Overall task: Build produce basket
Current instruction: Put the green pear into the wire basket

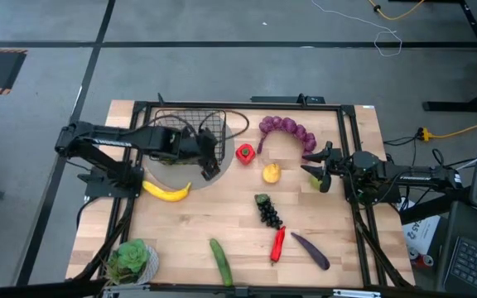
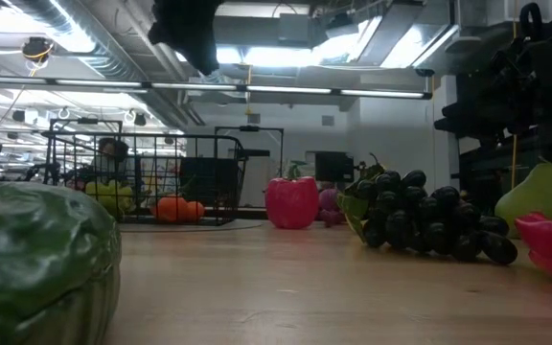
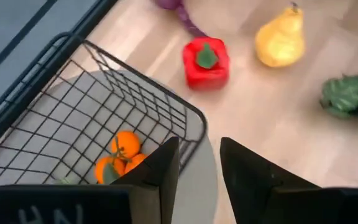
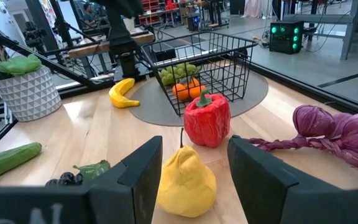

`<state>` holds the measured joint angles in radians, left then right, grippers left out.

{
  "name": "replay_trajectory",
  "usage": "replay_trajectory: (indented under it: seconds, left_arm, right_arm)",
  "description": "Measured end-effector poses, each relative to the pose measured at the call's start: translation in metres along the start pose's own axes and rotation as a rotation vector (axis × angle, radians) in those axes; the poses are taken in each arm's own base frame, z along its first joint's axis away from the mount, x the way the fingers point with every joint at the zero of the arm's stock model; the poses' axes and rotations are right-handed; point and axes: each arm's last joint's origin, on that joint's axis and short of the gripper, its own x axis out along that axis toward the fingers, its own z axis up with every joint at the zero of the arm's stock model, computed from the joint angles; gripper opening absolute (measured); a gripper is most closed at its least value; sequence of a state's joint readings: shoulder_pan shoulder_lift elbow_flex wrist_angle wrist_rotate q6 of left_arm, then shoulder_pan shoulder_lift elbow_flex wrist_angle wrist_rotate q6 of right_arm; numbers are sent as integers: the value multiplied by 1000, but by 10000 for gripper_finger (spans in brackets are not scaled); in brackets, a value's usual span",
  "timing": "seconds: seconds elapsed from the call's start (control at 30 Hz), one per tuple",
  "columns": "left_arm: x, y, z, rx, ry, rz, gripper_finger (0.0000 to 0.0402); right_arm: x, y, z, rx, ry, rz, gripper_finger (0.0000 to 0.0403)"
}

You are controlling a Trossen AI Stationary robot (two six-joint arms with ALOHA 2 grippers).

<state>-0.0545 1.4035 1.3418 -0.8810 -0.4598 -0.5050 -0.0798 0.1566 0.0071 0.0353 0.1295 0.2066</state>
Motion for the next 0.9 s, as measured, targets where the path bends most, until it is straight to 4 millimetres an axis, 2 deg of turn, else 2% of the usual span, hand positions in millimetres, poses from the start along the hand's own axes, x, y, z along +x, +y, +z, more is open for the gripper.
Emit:
replay_trajectory:
  seconds: [0.1, 0.27, 0.43, 0.6, 0.73, 0.9]
  left_arm:
    - [-11, -5, -5, 72, -11, -11, 112]
    - [-35, 1, -11, 97, -41, -11, 112]
    - [-42, -1, -15, 93, -43, -34, 112]
    - [-42, -6, -17, 104, -38, -44, 112]
    - [-41, -8, -18, 106, -34, -45, 112]
    - [-39, -9, -18, 107, -29, -41, 112]
  right_arm:
    - [0, 0, 0, 0, -1, 0, 184]
    - [0, 0, 0, 33, 0, 0, 184]
    - [-1, 0, 3, 127, 18, -6, 184]
    - [-15, 4, 33, 136, 138, -68, 184]
    - [-31, 6, 59, 275, 193, -137, 184]
    - [-51, 6, 67, 494, 407, -282, 184]
